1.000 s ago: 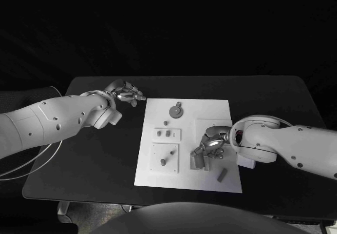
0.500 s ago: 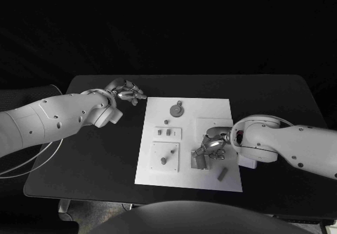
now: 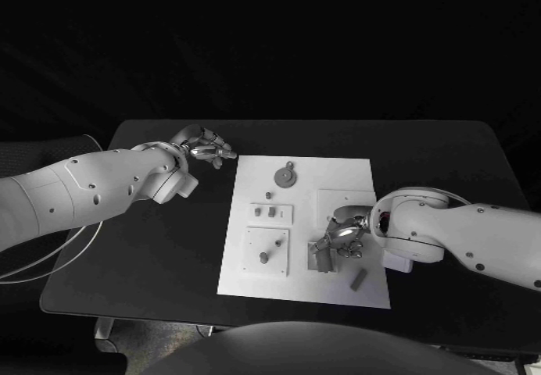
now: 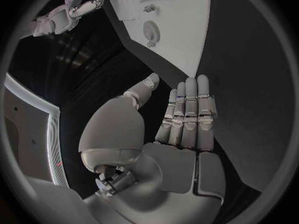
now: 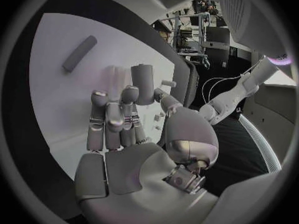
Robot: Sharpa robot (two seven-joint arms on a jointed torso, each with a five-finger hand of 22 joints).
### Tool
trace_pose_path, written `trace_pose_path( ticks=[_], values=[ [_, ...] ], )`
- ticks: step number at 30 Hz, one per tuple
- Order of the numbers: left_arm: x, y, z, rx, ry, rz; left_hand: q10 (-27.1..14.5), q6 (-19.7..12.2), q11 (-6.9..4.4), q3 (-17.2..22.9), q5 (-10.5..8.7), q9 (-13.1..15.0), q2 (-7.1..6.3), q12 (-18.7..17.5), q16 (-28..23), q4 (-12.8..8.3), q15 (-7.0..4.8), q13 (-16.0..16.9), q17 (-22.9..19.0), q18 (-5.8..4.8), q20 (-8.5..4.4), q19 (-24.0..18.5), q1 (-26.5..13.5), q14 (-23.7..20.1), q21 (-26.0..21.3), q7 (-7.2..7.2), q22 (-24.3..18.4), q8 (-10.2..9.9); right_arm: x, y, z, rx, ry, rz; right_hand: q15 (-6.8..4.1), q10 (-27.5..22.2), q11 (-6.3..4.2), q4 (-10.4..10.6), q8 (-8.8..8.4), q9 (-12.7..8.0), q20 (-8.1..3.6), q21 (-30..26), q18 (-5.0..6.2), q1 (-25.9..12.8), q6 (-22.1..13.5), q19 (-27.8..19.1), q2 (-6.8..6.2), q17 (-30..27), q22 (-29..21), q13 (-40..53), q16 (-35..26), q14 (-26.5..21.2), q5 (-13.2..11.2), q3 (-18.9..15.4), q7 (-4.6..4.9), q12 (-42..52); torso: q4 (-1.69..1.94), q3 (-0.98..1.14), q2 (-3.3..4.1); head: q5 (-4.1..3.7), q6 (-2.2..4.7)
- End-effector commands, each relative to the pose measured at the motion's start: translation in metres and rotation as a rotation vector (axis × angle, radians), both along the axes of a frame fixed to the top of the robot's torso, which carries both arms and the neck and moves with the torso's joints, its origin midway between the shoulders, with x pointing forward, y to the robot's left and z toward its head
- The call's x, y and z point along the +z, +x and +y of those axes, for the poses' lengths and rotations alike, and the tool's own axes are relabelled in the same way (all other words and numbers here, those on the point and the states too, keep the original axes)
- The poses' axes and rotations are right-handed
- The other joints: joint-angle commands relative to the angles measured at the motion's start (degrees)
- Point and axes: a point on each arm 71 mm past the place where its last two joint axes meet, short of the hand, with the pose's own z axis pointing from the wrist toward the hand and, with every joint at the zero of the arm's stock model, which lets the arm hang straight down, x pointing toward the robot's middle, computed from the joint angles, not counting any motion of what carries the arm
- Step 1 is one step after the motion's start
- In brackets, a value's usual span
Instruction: Assemble the parts on the task board
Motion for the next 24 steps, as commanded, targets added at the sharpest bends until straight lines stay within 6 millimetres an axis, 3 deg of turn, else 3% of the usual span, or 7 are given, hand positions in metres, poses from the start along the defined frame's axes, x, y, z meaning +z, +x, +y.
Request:
trace_pose_path(
  ticks=[1, 14, 18, 24],
  values=[
    [0.0003, -0.0001, -0.0024, -0.015, -0.003, 0.002, -0.2, -0.3, 0.27, 0.0, 0.08, -0.1, 0.27, -0.3, -0.3, 0.4, -0.03, -0.1, 0.1, 0.59, -0.1, 0.3, -0.4, 0.3, -0.2, 0.03, 0.1, 0.2, -0.0021, -0.0006, -0.0003, 0.003, -0.015, 0.0, 0.0, 0.0, 0.3, -5.9, -0.02, 0.1, -0.07, -0.2, 0.72, -0.2, 0.3, -0.3, 0.24, -0.1, 0.5, -0.1, -0.3, -0.3, -0.1, 6.2, 0.03, -0.1, -0.01, -0.01, 0.01, 0.09, 0.0],
    [0.0001, -0.0003, -0.0017, -0.014, -0.003, 0.005, -0.2, -0.3, 0.27, 0.0, 0.08, -0.1, 0.27, -0.3, -0.3, 0.4, -0.03, -0.1, 0.1, 0.59, -0.1, 0.3, -0.4, 0.3, -0.2, 0.03, 0.1, 0.2, -0.0012, 0.0013, 0.0004, -0.013, 0.0, -0.022, 0.0, 0.0, 0.3, -5.9, -0.02, 0.1, -0.07, -0.2, 0.72, -0.2, 0.3, -0.3, 0.24, -0.1, 0.5, -0.1, -0.3, -0.3, -0.1, 6.2, 0.03, -0.1, -0.02, 0.02, -0.01, 0.29, 0.0],
    [0.0001, -0.0003, -0.0018, -0.014, -0.003, 0.006, -0.2, -0.3, 0.29, 0.0, 0.08, -0.1, 0.31, -0.3, -0.4, 0.5, -0.02, -0.1, 0.1, 0.58, -0.09, 0.3, -0.5, 0.3, -0.2, 0.04, 0.1, 0.2, -0.0009, 0.0024, 0.0007, -0.023, 0.006, -0.032, -0.16, -0.8, 0.53, -2.4, -0.6, -0.1, 0.15, -0.6, 0.72, -3.5, -0.5, -0.7, -1.31, -0.8, 0.3, -0.3, -0.9, -1.3, -2.2, 5.8, 0.39, -0.5, -0.02, 0.02, -0.01, 0.29, 0.0],
    [0.0, -0.0003, -0.0016, -0.014, -0.002, 0.007, -0.2, -0.3, 0.29, 0.0, 0.08, -0.1, 0.33, -0.4, -0.4, 0.5, -0.02, -0.1, 0.2, 0.58, -0.1, 0.3, -0.5, 0.4, -0.3, 0.04, 0.1, 0.2, -0.001, 0.0039, 0.0011, -0.032, 0.008, -0.039, -0.37, -0.9, 0.53, -1.4, -0.64, -0.1, 0.01, -0.6, 0.72, -3.7, -0.5, -0.7, -1.8, -0.6, 0.3, -0.3, -0.8, -1.3, -2.6, 6.5, 0.35, -0.3, -0.03, 0.0, -0.01, 0.27, 0.0]
  ],
)
